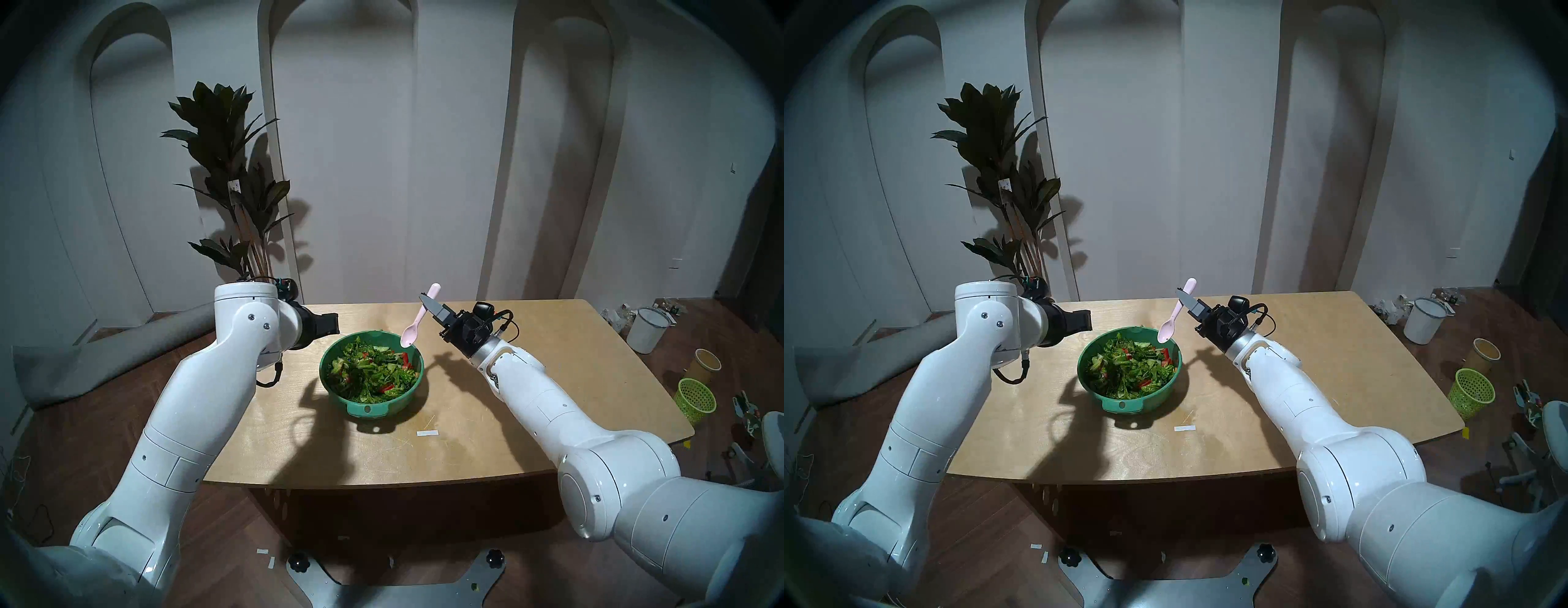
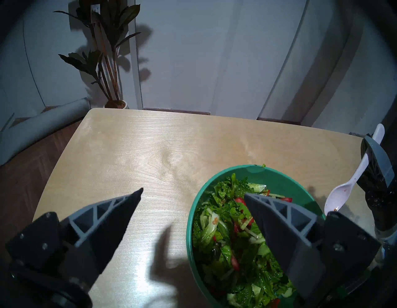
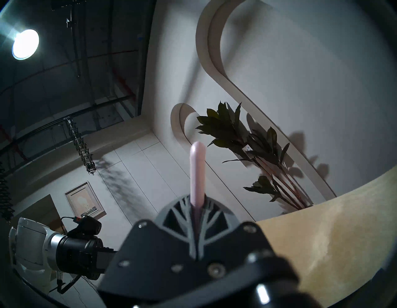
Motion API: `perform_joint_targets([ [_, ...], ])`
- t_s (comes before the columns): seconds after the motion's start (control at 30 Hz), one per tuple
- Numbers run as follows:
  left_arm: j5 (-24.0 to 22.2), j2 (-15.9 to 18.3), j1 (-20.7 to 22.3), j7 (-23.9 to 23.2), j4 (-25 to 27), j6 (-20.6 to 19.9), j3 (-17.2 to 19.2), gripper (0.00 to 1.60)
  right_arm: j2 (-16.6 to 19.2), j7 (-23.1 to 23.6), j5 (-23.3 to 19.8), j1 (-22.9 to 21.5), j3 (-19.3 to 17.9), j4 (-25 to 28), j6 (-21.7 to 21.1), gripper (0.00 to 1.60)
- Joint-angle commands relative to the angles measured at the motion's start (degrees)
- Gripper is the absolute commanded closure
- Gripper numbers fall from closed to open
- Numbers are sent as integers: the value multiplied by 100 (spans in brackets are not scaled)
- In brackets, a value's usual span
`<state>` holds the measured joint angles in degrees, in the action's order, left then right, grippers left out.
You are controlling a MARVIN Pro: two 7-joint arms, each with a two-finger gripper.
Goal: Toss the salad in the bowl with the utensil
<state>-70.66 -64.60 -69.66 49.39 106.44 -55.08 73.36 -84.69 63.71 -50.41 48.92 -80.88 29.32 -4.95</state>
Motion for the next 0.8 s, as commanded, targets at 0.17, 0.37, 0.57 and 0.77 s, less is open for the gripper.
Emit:
perform_joint_targets([
  [0.17,-21,36,-20,65,155,8,126,0,-92,-611,56,-100,-41,478,251,160],
  [0.37,-29,39,-50,57,172,8,157,0,-106,-988,111,-73,-46,654,294,160],
  [0.57,-41,39,-80,62,192,8,174,0,-87,-1411,205,94,-42,745,269,160],
  [0.77,-58,31,-98,57,239,8,171,0,-40,-1810,308,234,-61,894,232,160],
])
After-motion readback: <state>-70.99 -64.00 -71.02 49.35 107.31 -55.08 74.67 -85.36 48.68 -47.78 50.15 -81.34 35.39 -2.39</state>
